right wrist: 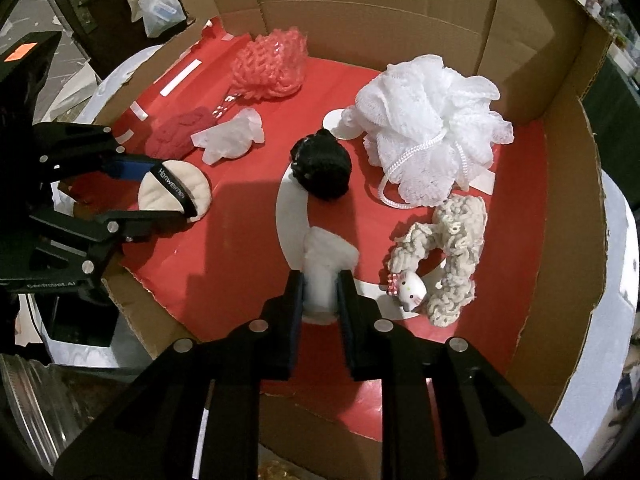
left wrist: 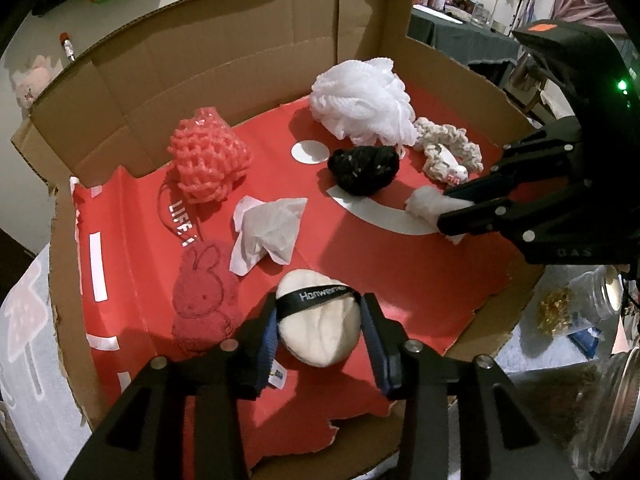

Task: Organize soft objects
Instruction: 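Open both grippers to drop the puff and cotton pad in the box, then withdraw both grippers from the box toward the remaining items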

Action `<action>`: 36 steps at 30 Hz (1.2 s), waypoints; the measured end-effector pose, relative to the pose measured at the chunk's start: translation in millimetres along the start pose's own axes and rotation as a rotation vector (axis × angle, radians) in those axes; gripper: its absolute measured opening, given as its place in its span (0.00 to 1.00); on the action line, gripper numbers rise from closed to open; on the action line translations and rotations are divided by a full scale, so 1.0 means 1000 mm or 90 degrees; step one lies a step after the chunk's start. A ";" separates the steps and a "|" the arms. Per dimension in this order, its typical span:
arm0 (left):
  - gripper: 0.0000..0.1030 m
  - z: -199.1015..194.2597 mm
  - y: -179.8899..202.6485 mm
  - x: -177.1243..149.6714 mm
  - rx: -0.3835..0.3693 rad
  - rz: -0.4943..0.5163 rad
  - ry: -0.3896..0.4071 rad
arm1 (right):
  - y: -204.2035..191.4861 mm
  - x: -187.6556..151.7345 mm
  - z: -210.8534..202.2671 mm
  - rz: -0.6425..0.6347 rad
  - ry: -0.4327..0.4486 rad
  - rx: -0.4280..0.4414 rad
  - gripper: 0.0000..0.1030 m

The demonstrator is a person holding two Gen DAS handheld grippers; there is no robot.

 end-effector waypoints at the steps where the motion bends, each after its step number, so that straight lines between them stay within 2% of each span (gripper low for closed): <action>1: 0.43 0.001 0.000 0.001 0.000 -0.001 -0.001 | 0.000 0.000 0.001 0.001 -0.001 -0.001 0.20; 12: 0.55 0.004 0.001 0.002 0.006 -0.006 -0.009 | -0.007 0.002 0.005 -0.001 -0.002 -0.007 0.21; 13: 0.57 0.003 0.001 0.002 0.007 -0.006 -0.007 | -0.008 0.002 0.004 -0.002 -0.001 -0.008 0.25; 15: 0.60 0.001 0.001 0.001 0.006 -0.006 0.000 | -0.009 0.001 0.004 -0.003 0.002 -0.010 0.45; 16: 0.62 -0.001 0.002 0.001 0.007 -0.005 0.004 | -0.009 0.001 0.003 -0.004 0.009 -0.010 0.65; 21: 0.70 -0.015 0.007 0.001 0.015 0.001 0.035 | -0.009 -0.002 -0.009 -0.005 0.035 -0.028 0.66; 25: 0.77 -0.036 0.014 -0.001 0.022 -0.003 0.080 | -0.009 -0.004 -0.022 -0.002 0.053 -0.046 0.66; 31: 0.91 -0.075 0.037 -0.012 0.044 -0.003 0.165 | -0.009 -0.013 -0.056 0.012 0.095 -0.071 0.66; 36: 0.96 -0.106 0.061 -0.027 0.063 0.001 0.241 | -0.010 -0.028 -0.097 0.040 0.151 -0.085 0.68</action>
Point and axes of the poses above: each gripper's, at about its wrist camera, not at the fingertips, and z roughly the way its jaws point, y to its right, x to its top, the point moved 1 cm from there along z, roughly the way its jaws point, and after that the axes turned 14 degrees about -x, right-handed, at the moved point
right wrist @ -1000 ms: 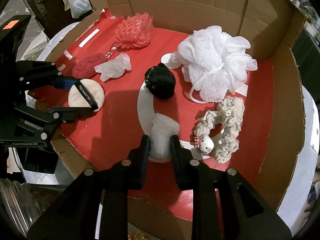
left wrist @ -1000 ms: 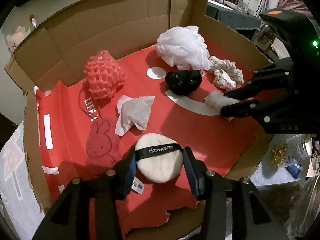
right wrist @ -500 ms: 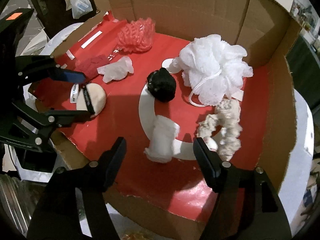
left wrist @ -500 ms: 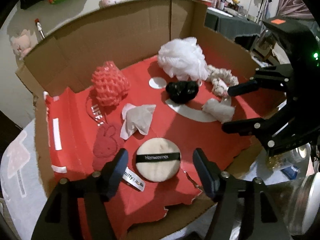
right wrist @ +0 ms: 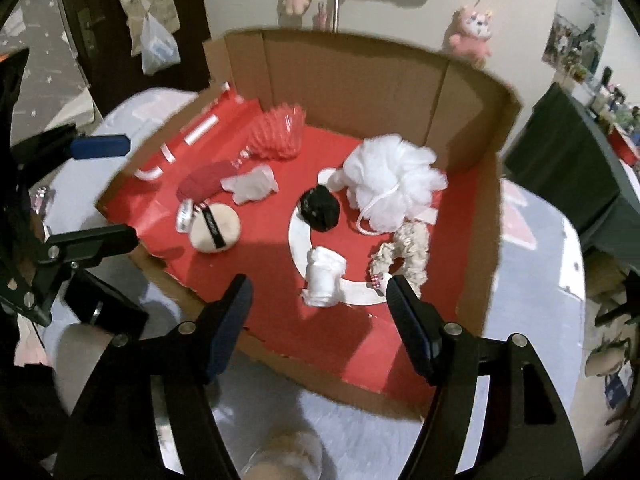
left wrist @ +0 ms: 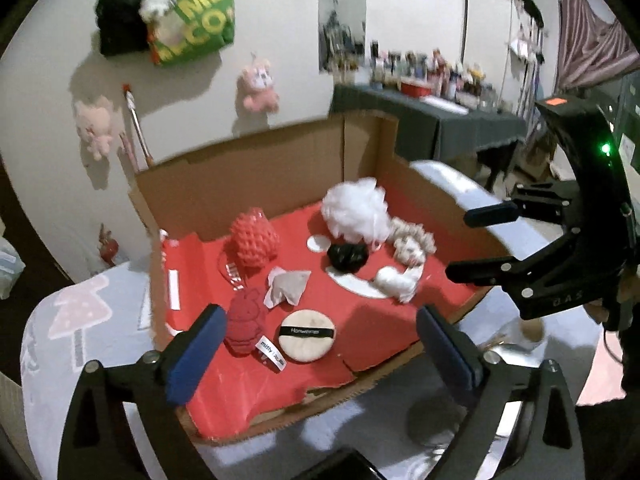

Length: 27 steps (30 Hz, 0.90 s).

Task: Organize soft objects
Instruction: 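Withdraw both grippers from the box toward the remaining items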

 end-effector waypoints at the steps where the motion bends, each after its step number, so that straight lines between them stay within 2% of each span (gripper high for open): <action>1: 0.97 -0.008 0.004 -0.001 0.003 -0.002 0.016 | 0.002 -0.001 -0.008 0.004 0.010 -0.003 0.70; 7: 1.00 -0.052 0.031 -0.016 0.032 -0.012 0.109 | -0.002 -0.019 -0.065 0.032 0.091 -0.022 0.72; 10: 1.00 -0.073 0.045 -0.029 0.038 -0.016 0.148 | -0.006 -0.035 -0.090 0.040 0.130 -0.036 0.75; 15: 1.00 -0.094 0.068 -0.055 0.076 -0.012 0.203 | -0.015 -0.068 -0.125 0.063 0.189 -0.070 0.75; 18: 1.00 -0.103 0.081 -0.074 0.091 -0.021 0.233 | -0.020 -0.089 -0.139 0.084 0.218 -0.078 0.75; 24: 1.00 -0.103 0.100 -0.109 0.131 -0.031 0.274 | -0.035 -0.133 -0.151 0.122 0.271 -0.133 0.79; 27: 1.00 -0.100 0.106 -0.125 0.135 -0.043 0.287 | -0.040 -0.151 -0.150 0.141 0.286 -0.134 0.80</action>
Point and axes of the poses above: each gripper's, at about its wrist camera, not at the fingertips, and z roughly the way its jaws point, y to its right, x to its top, the point moved 1 cm from there along z, roughly the way its jaws point, and after that the axes turned 14 degrees about -x, right-handed, at the moved point
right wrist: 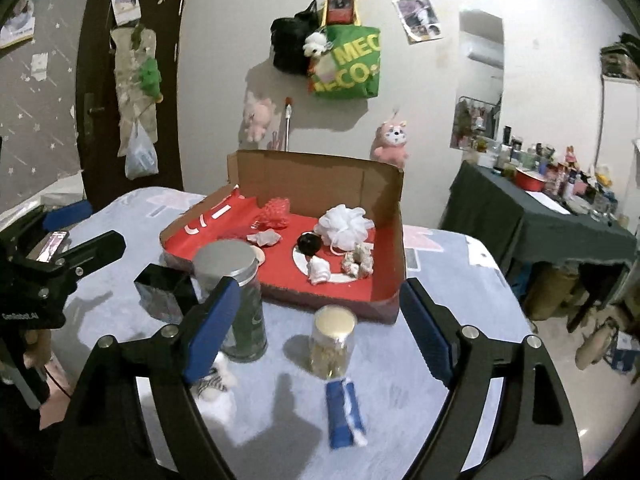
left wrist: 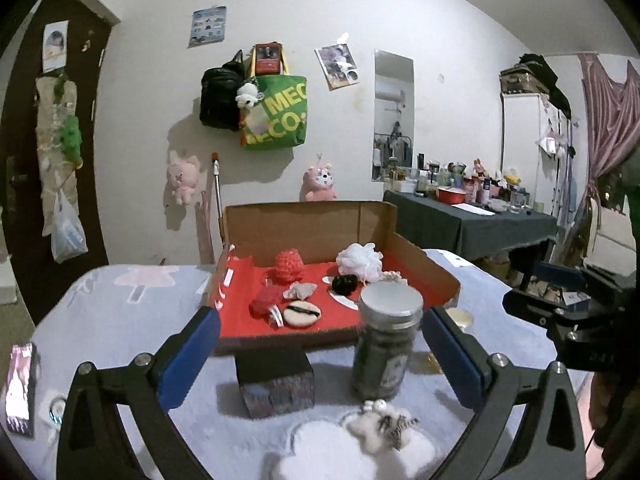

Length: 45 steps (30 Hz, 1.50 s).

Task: Organize soft objects
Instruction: 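Withdraw both grippers from the box toward the remaining items, then grasp the white sheep plush with the left gripper while the right grasps the blue towel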

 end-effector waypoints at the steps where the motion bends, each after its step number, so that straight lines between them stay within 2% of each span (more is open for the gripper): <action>1: 1.00 -0.001 0.001 -0.003 0.002 -0.001 0.002 | 0.000 -0.005 -0.003 0.006 0.006 -0.004 0.80; 5: 1.00 -0.002 0.005 -0.023 0.015 0.001 -0.003 | -0.001 -0.027 -0.012 0.018 0.031 -0.027 0.80; 8: 1.00 0.001 0.003 -0.037 0.020 -0.013 -0.017 | 0.000 -0.042 -0.013 0.032 0.035 -0.032 0.86; 10: 1.00 0.003 0.003 -0.047 0.028 -0.020 -0.025 | 0.000 -0.052 -0.011 0.038 0.034 -0.036 0.86; 17: 1.00 0.014 -0.003 -0.079 0.032 -0.058 -0.059 | 0.001 -0.087 0.003 0.056 0.008 -0.052 0.86; 21: 1.00 0.019 -0.002 -0.088 0.042 -0.048 -0.070 | 0.003 -0.101 0.012 0.073 -0.014 -0.048 0.86; 36: 1.00 0.045 0.008 -0.101 0.003 -0.060 -0.143 | 0.013 -0.117 0.039 0.081 -0.081 -0.029 0.86; 45: 1.00 0.066 0.018 -0.101 -0.028 -0.056 -0.193 | 0.021 -0.116 0.056 0.073 -0.122 0.010 0.86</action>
Point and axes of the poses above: each gripper's, at about its wrist camera, not at the fingertips, and z roughly the way its jaws point, y to its right, x to its top, the point moved 1 cm from there along z, roughly the way its jaws point, and after that the axes turned 14 degrees about -x, right-handed, at the moved point
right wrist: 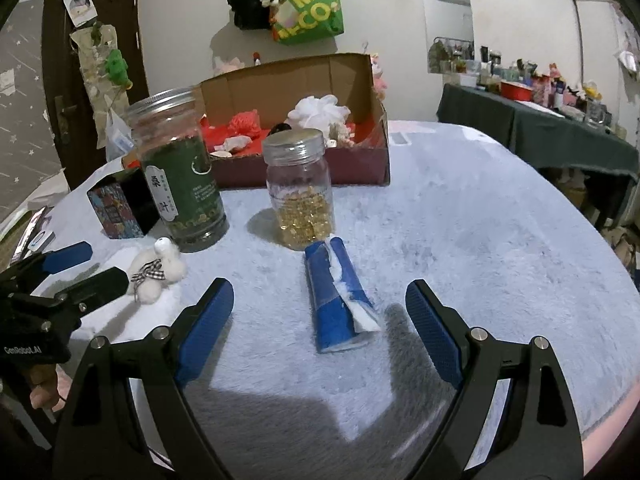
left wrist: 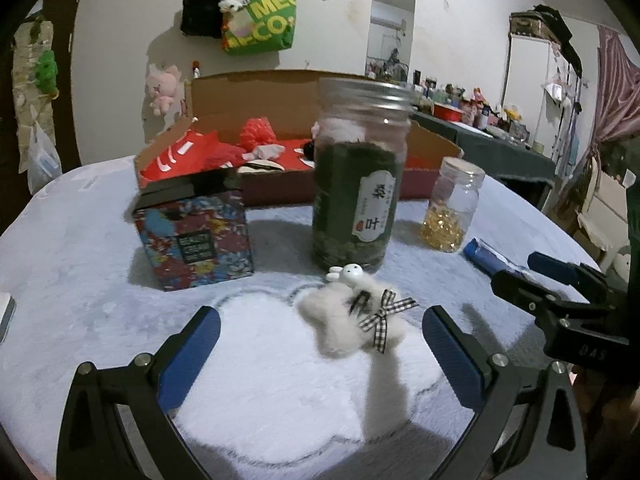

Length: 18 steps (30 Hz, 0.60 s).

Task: Organize soft objects
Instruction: 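Grasp the white sheep plush with the left gripper while the right grasps the blue towel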

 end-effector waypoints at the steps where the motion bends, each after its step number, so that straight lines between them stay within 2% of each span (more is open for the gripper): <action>1: 1.00 0.002 0.001 0.001 0.000 0.003 -0.006 | 0.000 0.001 0.001 -0.002 -0.002 0.001 0.86; 6: 1.00 0.014 0.006 0.004 0.000 0.020 -0.039 | 0.000 0.005 0.009 -0.025 -0.014 -0.002 0.84; 9: 1.00 0.021 0.008 0.005 -0.003 0.027 -0.060 | 0.000 0.005 0.015 -0.033 -0.027 -0.001 0.77; 11: 0.97 0.026 0.009 0.006 -0.004 0.031 -0.077 | 0.000 0.005 0.020 -0.033 -0.039 0.010 0.64; 12: 0.94 0.028 0.009 0.006 -0.005 0.033 -0.082 | 0.000 0.005 0.021 -0.033 -0.042 0.010 0.60; 13: 0.83 0.031 0.008 0.006 -0.007 0.034 -0.090 | 0.000 0.005 0.022 -0.036 -0.040 0.005 0.54; 14: 0.78 0.034 0.007 0.005 -0.013 0.032 -0.102 | -0.001 0.004 0.022 -0.040 -0.039 0.006 0.45; 15: 0.78 0.033 0.008 0.004 -0.016 0.030 -0.100 | -0.001 0.004 0.023 -0.042 -0.039 0.013 0.40; 16: 0.70 0.032 0.007 0.005 -0.018 0.028 -0.096 | -0.002 0.004 0.022 -0.042 -0.038 0.016 0.32; 17: 0.58 0.030 0.007 0.005 -0.022 0.029 -0.093 | -0.002 0.004 0.021 -0.045 -0.035 0.020 0.29; 18: 0.55 0.030 0.007 0.006 -0.025 0.031 -0.092 | -0.004 0.004 0.021 -0.048 -0.032 0.027 0.25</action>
Point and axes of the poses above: each gripper's, at about its wrist camera, not at the fingertips, and z roughly the way its jaws point, y to its right, x to its top, the point moved 1 cm from there along z, roughly the way its jaws point, and after that the axes turned 14 degrees about -x, right-handed, at the moved point
